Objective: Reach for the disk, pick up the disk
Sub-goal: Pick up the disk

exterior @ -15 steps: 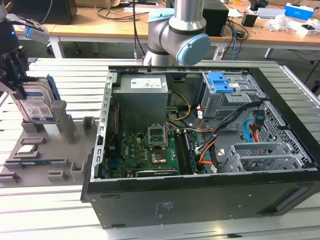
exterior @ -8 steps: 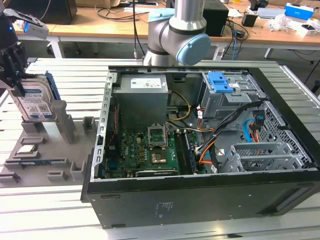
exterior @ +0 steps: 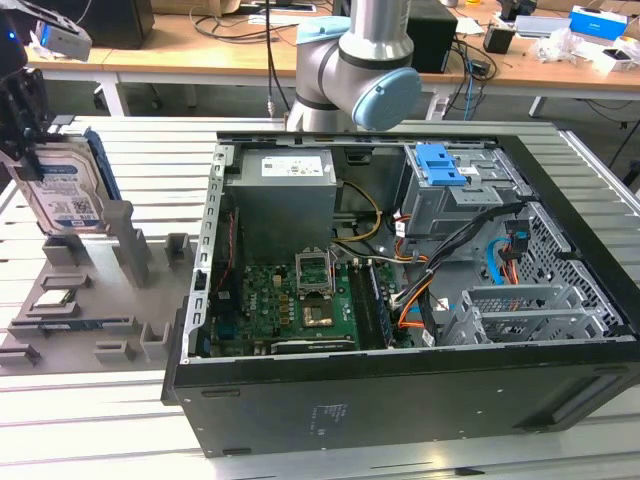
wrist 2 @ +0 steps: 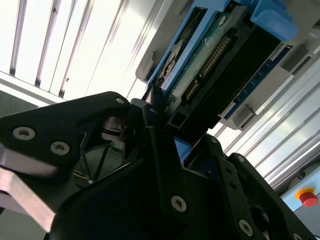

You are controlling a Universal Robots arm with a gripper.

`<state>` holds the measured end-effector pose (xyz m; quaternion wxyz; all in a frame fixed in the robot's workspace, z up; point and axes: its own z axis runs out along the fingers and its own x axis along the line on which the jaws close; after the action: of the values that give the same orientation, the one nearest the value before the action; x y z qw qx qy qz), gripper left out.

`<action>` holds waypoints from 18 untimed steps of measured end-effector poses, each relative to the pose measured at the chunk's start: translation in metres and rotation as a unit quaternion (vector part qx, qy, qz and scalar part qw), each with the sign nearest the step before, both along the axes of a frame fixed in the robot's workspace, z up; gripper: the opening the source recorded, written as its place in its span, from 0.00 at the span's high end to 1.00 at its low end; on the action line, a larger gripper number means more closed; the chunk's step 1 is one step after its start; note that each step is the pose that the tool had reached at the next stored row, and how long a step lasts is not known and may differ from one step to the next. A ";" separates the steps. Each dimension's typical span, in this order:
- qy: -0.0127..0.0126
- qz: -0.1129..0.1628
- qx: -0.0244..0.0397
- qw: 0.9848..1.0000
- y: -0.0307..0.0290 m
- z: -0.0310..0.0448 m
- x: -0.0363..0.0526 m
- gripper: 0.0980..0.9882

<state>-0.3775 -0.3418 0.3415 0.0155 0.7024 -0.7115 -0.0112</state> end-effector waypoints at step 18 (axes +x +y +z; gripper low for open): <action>0.000 0.000 0.000 1.000 0.0000 0.0322 0.0012 0.70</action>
<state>-0.3763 -0.3418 0.3737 0.0155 0.7024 -0.7115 -0.0112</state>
